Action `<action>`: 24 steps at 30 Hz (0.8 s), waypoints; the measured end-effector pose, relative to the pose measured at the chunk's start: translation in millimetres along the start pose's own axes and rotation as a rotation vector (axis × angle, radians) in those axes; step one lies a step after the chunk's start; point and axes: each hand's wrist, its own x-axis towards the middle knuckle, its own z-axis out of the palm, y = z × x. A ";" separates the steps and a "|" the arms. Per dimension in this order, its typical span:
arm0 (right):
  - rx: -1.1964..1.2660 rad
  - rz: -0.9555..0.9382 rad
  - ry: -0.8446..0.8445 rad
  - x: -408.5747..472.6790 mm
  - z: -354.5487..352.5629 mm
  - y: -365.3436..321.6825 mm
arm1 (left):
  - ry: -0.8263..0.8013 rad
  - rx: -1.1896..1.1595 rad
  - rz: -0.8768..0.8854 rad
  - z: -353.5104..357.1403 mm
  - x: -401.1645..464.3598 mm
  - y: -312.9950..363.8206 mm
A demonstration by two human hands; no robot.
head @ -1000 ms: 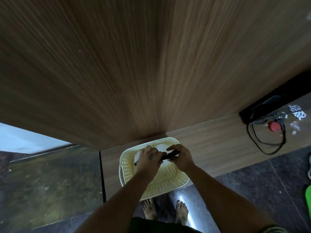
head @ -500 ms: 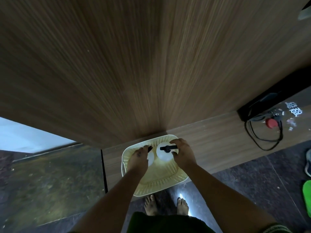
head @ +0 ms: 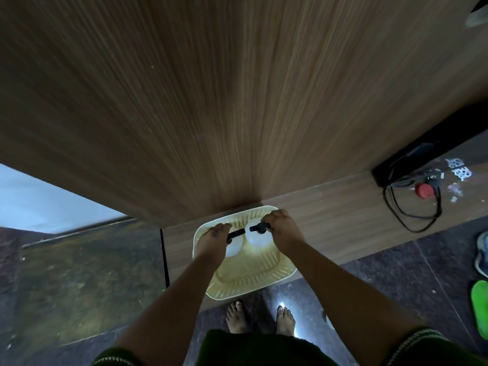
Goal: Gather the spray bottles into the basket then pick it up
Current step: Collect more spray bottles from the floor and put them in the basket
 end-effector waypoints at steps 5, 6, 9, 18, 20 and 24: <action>-0.053 0.041 -0.031 -0.6 0.4 -1.0 | -0.037 -0.006 -0.009 -6.8 -3.5 2.5; -0.053 0.046 -0.031 -2.0 0.6 -1.1 | -0.041 0.017 -0.004 -5.1 -3.3 1.0; -0.064 0.067 -0.011 -10.0 2.0 -2.1 | -0.018 0.025 0.001 -7.9 -6.6 -0.6; -0.056 0.093 0.148 -39.2 -7.7 -17.0 | -0.086 0.192 0.110 -8.2 -31.0 -10.1; -0.090 0.068 0.187 -45.4 -12.0 -22.6 | -0.037 0.175 0.089 -11.2 -42.4 -7.9; -0.115 0.008 0.193 -55.8 -19.9 -35.4 | 0.166 0.064 -0.059 -28.9 -67.3 -9.1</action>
